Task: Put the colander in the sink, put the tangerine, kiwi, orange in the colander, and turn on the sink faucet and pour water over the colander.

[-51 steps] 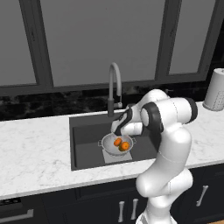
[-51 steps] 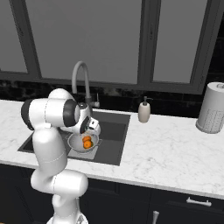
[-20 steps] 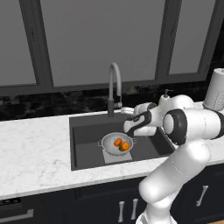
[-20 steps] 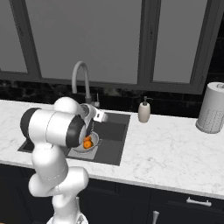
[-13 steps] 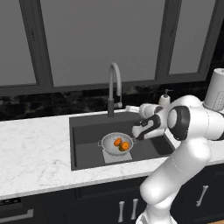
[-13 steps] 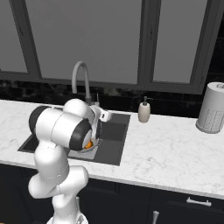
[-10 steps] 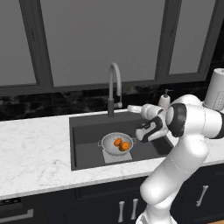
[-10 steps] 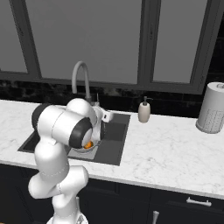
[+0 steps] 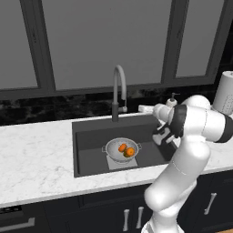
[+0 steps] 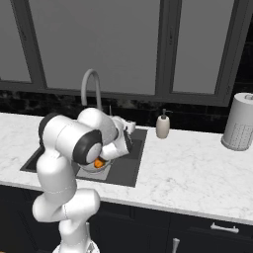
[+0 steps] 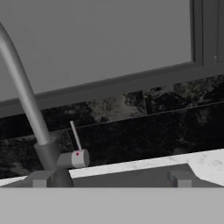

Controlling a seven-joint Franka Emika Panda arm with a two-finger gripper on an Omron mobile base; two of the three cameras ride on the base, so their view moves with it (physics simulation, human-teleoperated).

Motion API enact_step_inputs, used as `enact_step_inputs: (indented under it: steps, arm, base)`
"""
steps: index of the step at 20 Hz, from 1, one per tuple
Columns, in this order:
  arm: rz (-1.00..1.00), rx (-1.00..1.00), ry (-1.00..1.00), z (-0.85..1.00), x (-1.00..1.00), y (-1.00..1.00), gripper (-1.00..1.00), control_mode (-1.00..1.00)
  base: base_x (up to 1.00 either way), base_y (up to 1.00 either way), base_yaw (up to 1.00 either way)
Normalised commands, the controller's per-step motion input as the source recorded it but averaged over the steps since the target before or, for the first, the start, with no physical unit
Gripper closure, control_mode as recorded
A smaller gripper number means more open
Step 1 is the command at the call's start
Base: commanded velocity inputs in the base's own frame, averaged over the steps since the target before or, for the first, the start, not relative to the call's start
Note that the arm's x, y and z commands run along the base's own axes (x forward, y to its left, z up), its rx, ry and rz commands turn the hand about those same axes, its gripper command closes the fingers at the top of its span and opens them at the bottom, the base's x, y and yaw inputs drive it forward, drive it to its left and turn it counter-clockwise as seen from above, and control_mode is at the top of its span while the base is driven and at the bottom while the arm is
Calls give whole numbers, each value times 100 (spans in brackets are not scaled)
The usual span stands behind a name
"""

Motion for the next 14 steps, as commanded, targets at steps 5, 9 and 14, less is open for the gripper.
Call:
enact_step_inputs:
  steps: [5,9,14]
  arm:
    - [-6,0,-5,0,14,0,-100,-100]
    - [-5,0,-6,0,19,1,-100,-100]
    - [-6,-1,-4,-3,0,23,-100,-100]
  base:
    - [0,0,0]
    - [0,0,0]
    - [0,0,0]
